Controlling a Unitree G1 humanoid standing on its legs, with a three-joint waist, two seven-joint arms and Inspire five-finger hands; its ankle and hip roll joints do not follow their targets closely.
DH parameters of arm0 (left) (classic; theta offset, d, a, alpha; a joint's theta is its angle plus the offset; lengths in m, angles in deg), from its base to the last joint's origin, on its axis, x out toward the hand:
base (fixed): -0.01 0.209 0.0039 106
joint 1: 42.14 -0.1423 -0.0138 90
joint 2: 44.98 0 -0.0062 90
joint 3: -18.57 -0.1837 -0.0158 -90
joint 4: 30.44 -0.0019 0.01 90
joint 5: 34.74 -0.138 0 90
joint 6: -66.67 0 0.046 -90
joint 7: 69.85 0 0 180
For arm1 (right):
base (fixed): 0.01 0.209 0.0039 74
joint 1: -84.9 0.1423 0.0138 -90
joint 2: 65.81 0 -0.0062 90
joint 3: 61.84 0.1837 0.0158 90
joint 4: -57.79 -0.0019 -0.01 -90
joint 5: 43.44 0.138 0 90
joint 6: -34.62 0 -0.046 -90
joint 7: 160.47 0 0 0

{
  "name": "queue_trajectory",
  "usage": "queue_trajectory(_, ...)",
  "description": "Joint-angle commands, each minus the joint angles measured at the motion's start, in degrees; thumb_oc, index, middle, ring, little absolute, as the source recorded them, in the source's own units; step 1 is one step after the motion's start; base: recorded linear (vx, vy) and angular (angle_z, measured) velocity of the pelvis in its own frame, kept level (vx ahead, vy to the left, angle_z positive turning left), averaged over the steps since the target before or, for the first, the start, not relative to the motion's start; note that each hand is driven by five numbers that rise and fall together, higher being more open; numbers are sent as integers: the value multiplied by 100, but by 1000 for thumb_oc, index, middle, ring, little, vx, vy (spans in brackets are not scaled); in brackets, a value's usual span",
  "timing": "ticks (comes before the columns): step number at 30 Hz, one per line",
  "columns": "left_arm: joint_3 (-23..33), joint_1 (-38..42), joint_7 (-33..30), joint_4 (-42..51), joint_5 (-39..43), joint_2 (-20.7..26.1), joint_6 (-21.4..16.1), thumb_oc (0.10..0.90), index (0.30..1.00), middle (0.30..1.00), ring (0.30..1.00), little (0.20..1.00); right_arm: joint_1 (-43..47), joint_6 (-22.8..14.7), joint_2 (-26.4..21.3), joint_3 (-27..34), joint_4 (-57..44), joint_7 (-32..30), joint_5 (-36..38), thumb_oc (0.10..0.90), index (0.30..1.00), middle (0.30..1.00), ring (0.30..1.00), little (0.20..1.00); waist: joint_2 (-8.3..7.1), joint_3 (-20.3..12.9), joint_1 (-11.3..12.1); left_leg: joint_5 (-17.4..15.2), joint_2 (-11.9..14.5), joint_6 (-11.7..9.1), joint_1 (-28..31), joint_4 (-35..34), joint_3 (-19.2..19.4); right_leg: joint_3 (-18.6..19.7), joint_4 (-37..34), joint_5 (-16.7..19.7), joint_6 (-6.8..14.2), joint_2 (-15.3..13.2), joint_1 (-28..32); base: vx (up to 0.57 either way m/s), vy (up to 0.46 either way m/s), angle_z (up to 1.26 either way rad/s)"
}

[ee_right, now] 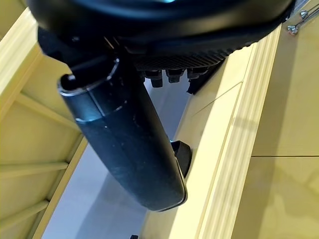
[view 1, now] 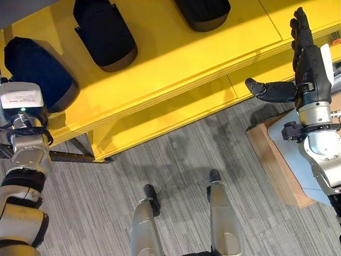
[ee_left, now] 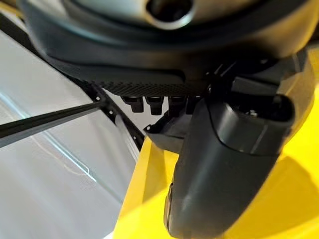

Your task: Move parts from the plastic box to the shelf.

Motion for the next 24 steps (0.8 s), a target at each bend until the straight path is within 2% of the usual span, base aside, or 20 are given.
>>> queue_trajectory(1, -106, 146, -293, -79, -447, 347, 351, 900, 1000, 1000, 1000, 1000, 622, -578, 1, 290, -431, -138, -11, 900, 1000, 1000, 1000, 1000, -129, -658, -69, -881, -82, 265, 341, 279, -173, -74, -564, 186, -150, -86, 151, 0, 0, 0)
queue_trajectory(10, -267, 201, -347, -192, -450, 446, 343, 900, 1000, 1000, 1000, 1000, 666, -583, -62, 204, -420, -111, 40, 900, 1000, 1000, 1000, 1000, -109, -654, -106, -892, -73, 266, 354, 294, -138, -55, -524, 181, -147, -92, 131, 5, 5, -1)
queue_trajectory(16, -127, 81, -587, -92, 340, 438, 623, 900, 1000, 1000, 1000, 1000, 586, -588, -9, 219, -462, -131, 60, 900, 1000, 1000, 1000, 1000, -109, -648, -71, -887, -92, 277, 372, 277, -161, -62, -555, 174, -145, -90, 175, 8, -10, -1)
queue_trajectory(18, 122, -40, -741, -60, 765, 346, 851, 900, 1000, 1000, 1000, 1000, 548, -528, 72, 233, -515, -202, -13, 900, 1000, 1000, 1000, 1000, -101, -649, -27, -861, -99, 274, 370, 245, -193, -66, -550, 156, -140, -92, 190, 19, -33, 0)
queue_trajectory(21, 359, -168, -1167, -15, 1289, 233, 942, 900, 1000, 1000, 1000, 1000, 508, -511, 194, 242, -541, -278, -125, 900, 1000, 1000, 1000, 1000, -122, -645, 16, -845, -98, 285, 372, 227, -222, -74, -549, 150, -142, -92, 209, 2, -37, 1)
queue_trajectory(24, 630, -236, -1471, 216, 1481, 123, 951, 900, 1000, 1000, 1000, 1000, 428, -466, 269, 307, -588, -317, -178, 900, 1000, 1000, 1000, 1000, -150, -636, 59, -850, -106, 294, 345, 243, -262, -85, -543, 135, -144, -90, 213, -6, -44, 2)
